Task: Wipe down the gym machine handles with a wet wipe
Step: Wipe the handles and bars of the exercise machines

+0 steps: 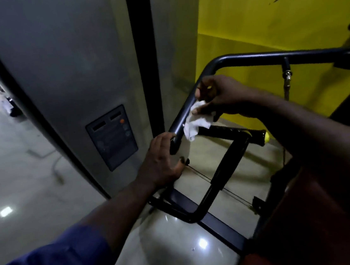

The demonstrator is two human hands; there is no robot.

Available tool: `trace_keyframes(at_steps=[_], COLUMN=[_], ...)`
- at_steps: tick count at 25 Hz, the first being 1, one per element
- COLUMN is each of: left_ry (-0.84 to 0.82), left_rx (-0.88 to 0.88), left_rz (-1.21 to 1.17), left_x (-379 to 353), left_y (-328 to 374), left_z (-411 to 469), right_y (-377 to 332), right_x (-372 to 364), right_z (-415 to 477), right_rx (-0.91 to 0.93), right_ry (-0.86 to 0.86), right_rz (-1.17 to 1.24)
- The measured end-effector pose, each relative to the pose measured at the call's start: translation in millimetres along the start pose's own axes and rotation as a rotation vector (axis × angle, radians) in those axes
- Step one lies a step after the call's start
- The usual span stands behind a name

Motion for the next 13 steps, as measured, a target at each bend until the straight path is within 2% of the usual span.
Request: trace_keyframes(at_steps=[2,4,5,8,13], left_ry=[0.071,0.101,0.108,0.141,0.140], left_rx=[0.070,0.139,0.171,0.242,0.188], left_rz=[-0.027,-0.056,-0.077,-0.142,-0.112], left_x=[6,3,-2,-19,-22], left_y=[-4,-10,-17,-38,-33], left_z=[24,49,57,63,64], right_y=[27,49,57,56,66], right_x=[-18,-25,-29,-45,-85], right_z=[17,23,24,27,29], right_rx=[-0.002,0.048,0.075,0.172,-0.023], right_ry=[-0.139,-0.169,-0.174,-0.223,-0.502], right_rz=[-0.202,-0.474,-0.530,-0.601,-0.669])
Point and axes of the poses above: each hand's wrist, its own z-axis towards the middle knuckle, its own x-axis out of the back of the hand, y = z × x, the point moved 9 cm from there along z, towards the middle knuckle, and after that the axes turned 1 degree about -y, right-handed, at the moved point
